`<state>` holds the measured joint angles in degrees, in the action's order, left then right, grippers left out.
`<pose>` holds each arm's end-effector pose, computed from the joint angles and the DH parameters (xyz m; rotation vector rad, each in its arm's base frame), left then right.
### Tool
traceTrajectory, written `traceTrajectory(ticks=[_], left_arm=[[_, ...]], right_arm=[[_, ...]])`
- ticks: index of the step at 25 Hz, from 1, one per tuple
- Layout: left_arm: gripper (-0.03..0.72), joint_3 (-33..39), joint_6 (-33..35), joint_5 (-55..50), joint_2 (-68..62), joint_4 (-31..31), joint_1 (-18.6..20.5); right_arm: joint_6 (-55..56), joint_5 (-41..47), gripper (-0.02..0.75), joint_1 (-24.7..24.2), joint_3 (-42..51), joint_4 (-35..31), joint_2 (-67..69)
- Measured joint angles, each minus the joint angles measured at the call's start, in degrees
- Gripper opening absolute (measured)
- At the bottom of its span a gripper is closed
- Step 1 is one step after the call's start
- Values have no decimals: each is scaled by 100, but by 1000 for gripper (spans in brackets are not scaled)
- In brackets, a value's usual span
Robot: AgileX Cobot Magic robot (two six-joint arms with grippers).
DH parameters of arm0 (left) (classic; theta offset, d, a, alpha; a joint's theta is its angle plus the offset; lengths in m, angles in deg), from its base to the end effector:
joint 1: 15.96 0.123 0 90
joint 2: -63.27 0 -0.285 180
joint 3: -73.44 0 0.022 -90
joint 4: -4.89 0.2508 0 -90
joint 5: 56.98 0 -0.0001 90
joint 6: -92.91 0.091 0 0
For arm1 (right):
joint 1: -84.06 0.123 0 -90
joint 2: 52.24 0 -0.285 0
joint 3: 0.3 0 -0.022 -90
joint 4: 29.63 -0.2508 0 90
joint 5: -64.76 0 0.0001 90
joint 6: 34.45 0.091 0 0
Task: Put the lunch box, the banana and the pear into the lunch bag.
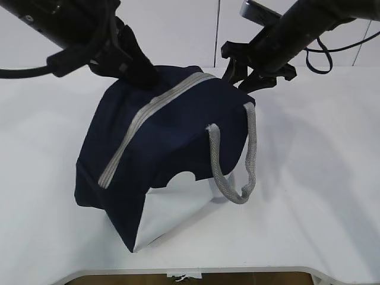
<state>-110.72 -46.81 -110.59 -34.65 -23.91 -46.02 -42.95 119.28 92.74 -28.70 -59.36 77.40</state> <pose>0.2771 -0.2012 0.3431 1.2412 2.1564 -0.5555 0.4603 0.1075 0.2417 -0.1132 2.6508 0.6583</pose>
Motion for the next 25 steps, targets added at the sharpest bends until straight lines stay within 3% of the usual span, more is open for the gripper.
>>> traceTrajectory(ticks=[4, 11, 17, 19, 23, 25], left_arm=[[3, -13, 0, 133, -214, -41, 0], [3, -15, 0, 357, -454, -127, 0], [20, -15, -430, 357, -564, -116, 0], [84, -25, -611, 357, -564, -104, 0], [340, -173, -972, 248, -575, 99, 0], [407, -312, -1171, 136, -575, 322, 0]], right_arm=[[-47, 252, 394, 0, -95, 167, -181], [-168, 1499, 396, 0, -748, 770, -524], [-168, 1603, 395, 0, -922, 894, -736], [-168, 1628, 395, 0, -922, 920, -795], [-91, 1682, 395, 0, -922, 1125, -1085], [-80, 1696, 395, 0, -922, 1180, -1221]])
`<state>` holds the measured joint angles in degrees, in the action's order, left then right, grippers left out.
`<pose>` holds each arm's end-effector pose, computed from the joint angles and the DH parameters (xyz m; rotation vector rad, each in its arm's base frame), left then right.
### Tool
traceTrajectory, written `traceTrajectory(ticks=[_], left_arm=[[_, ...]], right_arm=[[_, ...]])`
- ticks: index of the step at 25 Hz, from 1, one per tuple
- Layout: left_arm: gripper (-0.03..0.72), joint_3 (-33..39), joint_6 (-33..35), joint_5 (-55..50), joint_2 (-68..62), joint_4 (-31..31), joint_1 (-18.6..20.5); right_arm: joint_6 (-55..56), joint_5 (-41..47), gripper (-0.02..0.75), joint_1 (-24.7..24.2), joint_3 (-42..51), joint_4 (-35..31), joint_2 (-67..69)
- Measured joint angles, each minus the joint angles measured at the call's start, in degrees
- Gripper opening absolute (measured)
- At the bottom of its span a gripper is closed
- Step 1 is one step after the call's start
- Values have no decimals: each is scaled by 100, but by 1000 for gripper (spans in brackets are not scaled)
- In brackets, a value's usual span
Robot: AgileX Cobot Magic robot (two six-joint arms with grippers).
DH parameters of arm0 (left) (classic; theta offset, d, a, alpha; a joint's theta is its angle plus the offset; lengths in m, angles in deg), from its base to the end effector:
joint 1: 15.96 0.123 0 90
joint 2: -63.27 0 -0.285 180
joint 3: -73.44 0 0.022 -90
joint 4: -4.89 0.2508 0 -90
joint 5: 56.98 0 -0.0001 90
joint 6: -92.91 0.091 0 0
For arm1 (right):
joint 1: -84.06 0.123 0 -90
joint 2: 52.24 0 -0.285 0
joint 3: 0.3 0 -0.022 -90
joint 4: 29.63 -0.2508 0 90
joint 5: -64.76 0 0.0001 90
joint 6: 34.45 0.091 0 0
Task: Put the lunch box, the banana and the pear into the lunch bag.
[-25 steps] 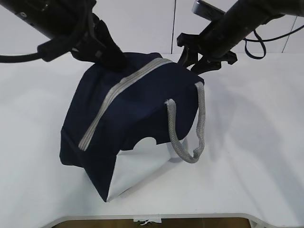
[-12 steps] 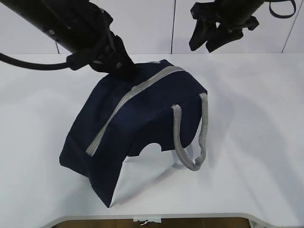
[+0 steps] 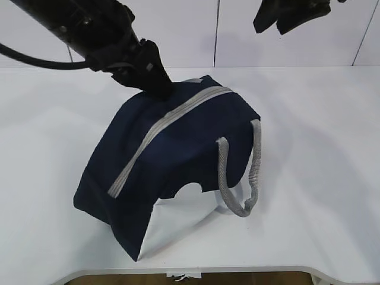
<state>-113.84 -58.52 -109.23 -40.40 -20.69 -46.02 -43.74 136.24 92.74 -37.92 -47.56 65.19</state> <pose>0.3022 -0.2108 0.3231 1.0483 2.3268 -0.5647 0.4083 0.0892 0.3662 -0.3773 2.5840 0.4205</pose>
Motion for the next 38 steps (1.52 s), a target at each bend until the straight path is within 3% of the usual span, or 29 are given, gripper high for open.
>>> traceTrajectory(ticks=[9, 13, 21, 38], left_arm=[[450, -834, -1193, -1232, 21, 1274, 0], [450, -1044, -1327, -1777, 29, 1338, 0], [431, -1049, -1650, -1887, 284, 1459, 0], [424, 1341, -1931, -1961, 4083, 1643, 0]], right_arm=[[77, 24, 396, 0, 933, 306, -1127], [178, 24, 396, 0, 1415, 346, -1502], [256, 24, 396, 0, 2547, 360, -2435], [256, 46, 396, 0, 5118, 360, -5965]])
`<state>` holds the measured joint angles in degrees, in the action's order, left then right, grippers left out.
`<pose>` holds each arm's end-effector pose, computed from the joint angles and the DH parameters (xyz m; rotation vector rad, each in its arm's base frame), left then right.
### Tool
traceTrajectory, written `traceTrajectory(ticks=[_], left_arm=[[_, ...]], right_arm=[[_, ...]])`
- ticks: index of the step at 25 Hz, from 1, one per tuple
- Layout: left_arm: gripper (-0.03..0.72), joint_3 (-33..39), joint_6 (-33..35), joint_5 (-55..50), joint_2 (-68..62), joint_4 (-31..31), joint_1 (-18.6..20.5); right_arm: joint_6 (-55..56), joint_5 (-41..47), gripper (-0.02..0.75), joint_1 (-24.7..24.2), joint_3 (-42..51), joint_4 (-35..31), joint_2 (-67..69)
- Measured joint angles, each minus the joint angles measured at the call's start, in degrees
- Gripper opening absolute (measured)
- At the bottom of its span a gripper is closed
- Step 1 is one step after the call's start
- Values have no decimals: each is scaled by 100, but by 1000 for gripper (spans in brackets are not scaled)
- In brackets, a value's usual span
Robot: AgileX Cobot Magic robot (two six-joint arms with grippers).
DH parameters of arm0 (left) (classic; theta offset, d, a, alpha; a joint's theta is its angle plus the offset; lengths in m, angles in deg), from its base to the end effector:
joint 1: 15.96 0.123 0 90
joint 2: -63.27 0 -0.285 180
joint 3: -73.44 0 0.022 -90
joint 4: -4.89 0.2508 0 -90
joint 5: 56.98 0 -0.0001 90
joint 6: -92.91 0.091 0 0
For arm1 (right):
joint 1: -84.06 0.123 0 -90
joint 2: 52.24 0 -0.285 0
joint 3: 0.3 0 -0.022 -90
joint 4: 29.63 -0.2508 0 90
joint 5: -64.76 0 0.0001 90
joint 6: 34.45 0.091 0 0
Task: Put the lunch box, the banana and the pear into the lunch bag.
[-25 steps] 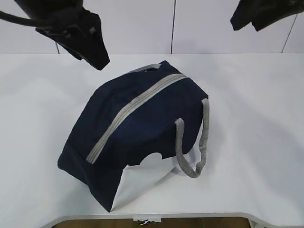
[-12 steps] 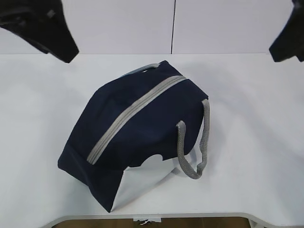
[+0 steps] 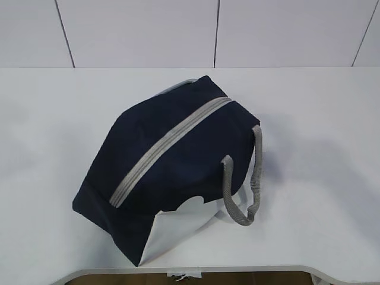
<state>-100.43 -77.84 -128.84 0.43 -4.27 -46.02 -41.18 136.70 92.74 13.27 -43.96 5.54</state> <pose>0.1256 -0.0886 0.4175 0.8376 2.3294 -0.3660 0.1274 0.0411 0.3947 -0.3351 2.4643 0.3434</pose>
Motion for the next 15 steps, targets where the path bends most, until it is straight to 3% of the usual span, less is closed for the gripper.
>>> traceTrajectory(ticks=[15], left_arm=[[424, 2193, -13, -81, 3398, -78, 0]], right_arm=[[-90, 78, 396, 0, 1637, 216, -3724]])
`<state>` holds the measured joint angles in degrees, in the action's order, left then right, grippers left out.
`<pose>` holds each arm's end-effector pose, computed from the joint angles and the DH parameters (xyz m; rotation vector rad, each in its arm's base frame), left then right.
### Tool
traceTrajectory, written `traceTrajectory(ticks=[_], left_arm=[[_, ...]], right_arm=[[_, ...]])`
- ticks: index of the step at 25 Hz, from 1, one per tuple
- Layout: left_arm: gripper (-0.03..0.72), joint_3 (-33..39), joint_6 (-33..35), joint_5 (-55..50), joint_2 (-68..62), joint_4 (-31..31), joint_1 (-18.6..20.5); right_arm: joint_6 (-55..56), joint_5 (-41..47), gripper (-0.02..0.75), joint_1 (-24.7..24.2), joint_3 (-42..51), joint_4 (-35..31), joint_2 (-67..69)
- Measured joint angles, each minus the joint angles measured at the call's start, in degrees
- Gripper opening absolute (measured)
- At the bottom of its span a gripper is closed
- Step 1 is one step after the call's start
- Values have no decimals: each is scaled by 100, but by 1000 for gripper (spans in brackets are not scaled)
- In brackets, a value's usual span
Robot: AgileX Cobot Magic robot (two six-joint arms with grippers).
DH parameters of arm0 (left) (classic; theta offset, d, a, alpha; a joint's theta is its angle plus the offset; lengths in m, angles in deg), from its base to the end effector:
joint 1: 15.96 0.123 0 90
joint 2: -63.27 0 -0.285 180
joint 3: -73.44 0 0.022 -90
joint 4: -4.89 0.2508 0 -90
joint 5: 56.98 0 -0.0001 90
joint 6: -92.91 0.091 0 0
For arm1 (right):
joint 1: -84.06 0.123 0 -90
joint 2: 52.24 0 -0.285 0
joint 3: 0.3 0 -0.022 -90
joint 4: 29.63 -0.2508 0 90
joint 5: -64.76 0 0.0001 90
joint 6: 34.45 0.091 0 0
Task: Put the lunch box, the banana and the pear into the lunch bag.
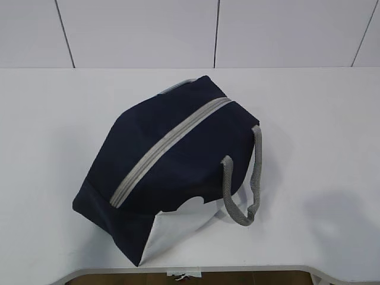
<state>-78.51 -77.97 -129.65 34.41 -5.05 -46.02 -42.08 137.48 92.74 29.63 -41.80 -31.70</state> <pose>0.0080 -0.0219 0.3590 0.7922 2.1365 -0.4082 -0.0152 0.0162 0.3512 -0.3533 2.1127 0.2653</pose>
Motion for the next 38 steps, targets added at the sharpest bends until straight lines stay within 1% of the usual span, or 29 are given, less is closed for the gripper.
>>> traceTrajectory(ticks=[4, 7, 9, 11, 14, 17, 19, 27, 29, 31, 34, 37, 38], left_arm=[[423, 668, 0, 97, 771, 0, 0], [423, 1152, 0, 318, 1330, 0, 0], [422, 1474, 0, 439, 1652, 0, 0], [422, 1734, 0, 558, 1946, 0, 0], [419, 1885, -67, 791, 2050, 103, 0], [418, 1906, -499, 826, 2060, 445, 0], [417, 1906, -666, 849, 2060, 585, 0], [415, 1906, -762, 871, 2060, 666, 49], [415, 1906, -772, 871, 2060, 666, 215], [415, 1906, -772, 875, 2060, 666, 530], [415, 1906, -772, 875, 2060, 666, 1237], [415, 1906, -772, 885, 2060, 666, 1860], [415, 1906, -772, 885, 2060, 666, 1994]], right_arm=[[-13, -161, 396, 0, 544, 333, -562], [9, -441, 396, 0, 1083, 492, -915], [41, -696, 396, 0, 1466, 517, -1108], [94, -769, 396, 0, 1673, 529, -1186], [123, -835, 396, 0, 1727, 539, -1220], [148, -762, 396, 0, 1821, 668, -1260], [158, -735, 396, 0, 1845, 706, -1324], [195, -723, 396, 0, 1845, 729, -1372], [195, -723, 396, 0, 1845, 729, -1372], [205, -723, 396, 0, 1851, 729, -1372], [205, -723, 396, -76, 1851, 729, -1372], [205, -723, 396, -426, 1851, 729, -1372], [205, -723, 396, -632, 1851, 729, -1372]])
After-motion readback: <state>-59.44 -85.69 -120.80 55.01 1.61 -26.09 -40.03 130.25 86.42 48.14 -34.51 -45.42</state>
